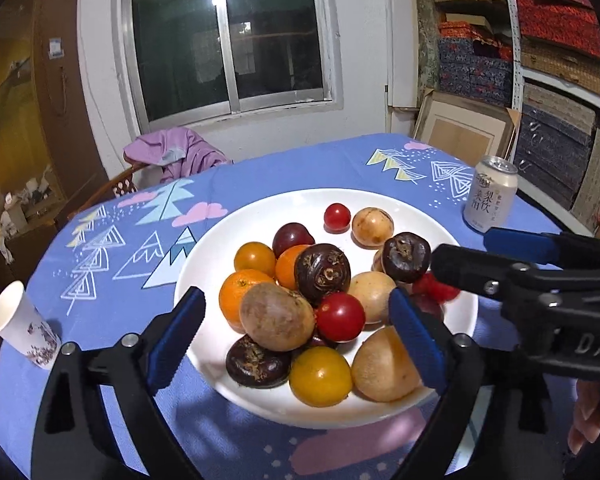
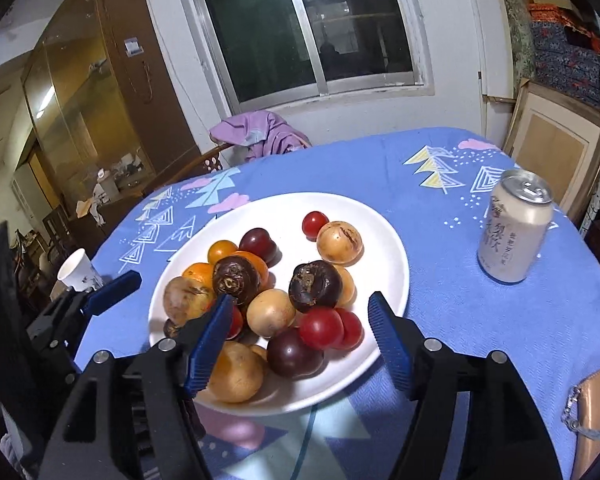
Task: Organize fruits
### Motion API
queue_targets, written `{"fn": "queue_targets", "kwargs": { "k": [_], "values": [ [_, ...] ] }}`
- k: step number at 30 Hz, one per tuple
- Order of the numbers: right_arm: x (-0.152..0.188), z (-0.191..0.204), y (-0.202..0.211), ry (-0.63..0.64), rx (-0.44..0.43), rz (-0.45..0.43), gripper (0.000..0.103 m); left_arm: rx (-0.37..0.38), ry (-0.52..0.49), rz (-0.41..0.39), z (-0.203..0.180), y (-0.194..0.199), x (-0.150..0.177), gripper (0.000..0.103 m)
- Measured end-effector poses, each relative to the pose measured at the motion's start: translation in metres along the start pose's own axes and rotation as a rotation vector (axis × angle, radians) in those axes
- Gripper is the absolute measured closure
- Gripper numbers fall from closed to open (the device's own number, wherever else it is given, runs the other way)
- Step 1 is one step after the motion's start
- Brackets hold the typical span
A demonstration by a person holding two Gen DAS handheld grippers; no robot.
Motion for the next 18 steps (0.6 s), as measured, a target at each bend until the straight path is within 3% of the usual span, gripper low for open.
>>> {"fn": "queue_targets", "kwargs": {
  "k": [5,9,18],
  "values": [
    [0.007,-0.002,0.028,-0.022,-0.013,-0.033,0.026,0.031,0.050,0.021,0.010,0.019,0.010,0.004],
    [0.026,0.000,0.049,-0.015,0.001,-0.057,0.015,0.013,0.085,0.016,0.020,0.041,0.021,0.004],
    [0.077,0.013,0.082,0.081,0.100,-0.095,0.003,0.002,0.161,0.042,0.030,0.084,0.056,0.004]
  ]
}}
Point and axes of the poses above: each gripper's, at about its wrist camera, not at the fingertips, and y roughly against the way its jaws point, z to its left, x to its underside, the point moved 6 cm from there along -y, roughly the way its jaws point, and after that the axes turned 8 degrees about -y, right-handed, at the moved point
